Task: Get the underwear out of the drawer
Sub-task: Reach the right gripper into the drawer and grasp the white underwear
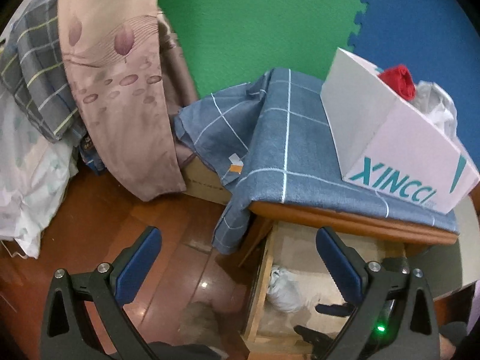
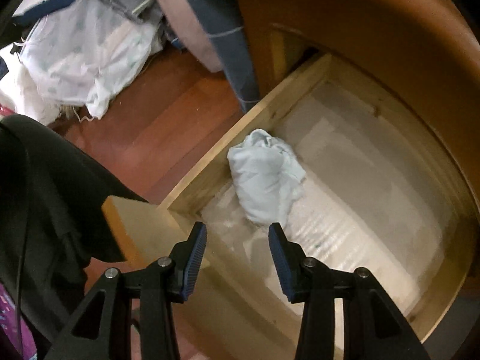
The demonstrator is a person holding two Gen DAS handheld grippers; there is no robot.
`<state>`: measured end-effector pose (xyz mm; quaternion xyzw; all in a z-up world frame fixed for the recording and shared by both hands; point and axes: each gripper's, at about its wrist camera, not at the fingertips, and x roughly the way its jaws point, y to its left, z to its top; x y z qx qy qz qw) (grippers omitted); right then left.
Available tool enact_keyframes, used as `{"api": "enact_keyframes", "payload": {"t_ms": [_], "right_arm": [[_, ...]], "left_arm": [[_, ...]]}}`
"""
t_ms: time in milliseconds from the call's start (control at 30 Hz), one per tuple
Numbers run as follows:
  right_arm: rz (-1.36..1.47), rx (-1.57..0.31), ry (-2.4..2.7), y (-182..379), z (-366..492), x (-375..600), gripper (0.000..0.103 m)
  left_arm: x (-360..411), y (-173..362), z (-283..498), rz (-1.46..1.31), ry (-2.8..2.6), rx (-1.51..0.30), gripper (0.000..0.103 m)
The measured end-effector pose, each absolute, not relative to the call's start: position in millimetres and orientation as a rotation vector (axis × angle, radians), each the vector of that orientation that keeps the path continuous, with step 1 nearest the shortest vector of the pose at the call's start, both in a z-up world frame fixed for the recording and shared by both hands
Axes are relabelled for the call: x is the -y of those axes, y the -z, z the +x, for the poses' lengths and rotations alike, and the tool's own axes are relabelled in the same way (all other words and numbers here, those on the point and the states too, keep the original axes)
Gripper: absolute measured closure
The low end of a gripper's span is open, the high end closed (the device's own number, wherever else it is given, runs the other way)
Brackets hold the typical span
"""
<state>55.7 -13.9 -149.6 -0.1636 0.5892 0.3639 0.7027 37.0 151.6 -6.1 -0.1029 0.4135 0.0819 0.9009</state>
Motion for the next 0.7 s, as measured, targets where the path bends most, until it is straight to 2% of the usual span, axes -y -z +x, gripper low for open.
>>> {"api": "enact_keyframes", "payload": {"t_ms": [200, 233, 267, 300, 700], "right_arm": [[-0.411, -1.337, -0.811, 163.6, 66.8, -1.9, 0.058], [-0.422, -1.341, -0.805, 166.9, 69.7, -4.4, 0.056], [-0.422, -1.344, -0.808, 168.4, 70.9, -4.9, 0.049], [-0.424, -1.346, -0.812, 170.5, 72.4, -7.3, 0.047], [-0.575, -1.345, -0.816, 195.6, 84.8, -25.2, 0.046]], "left_arm": [[-130.5, 9.0, 40.7, -0.098, -0.144, -0.87, 0.001], [-128.2, 9.4, 41.2, -0.087, -0.137, -0.873, 0.001], [-126.2, 9.4, 41.8, -0.079, -0.133, -0.874, 0.001], [-124.3, 9.6, 41.9, -0.072, -0.129, -0.874, 0.001], [-124.4, 10.5, 45.9, -0.085, -0.103, -0.885, 0.001]]}}
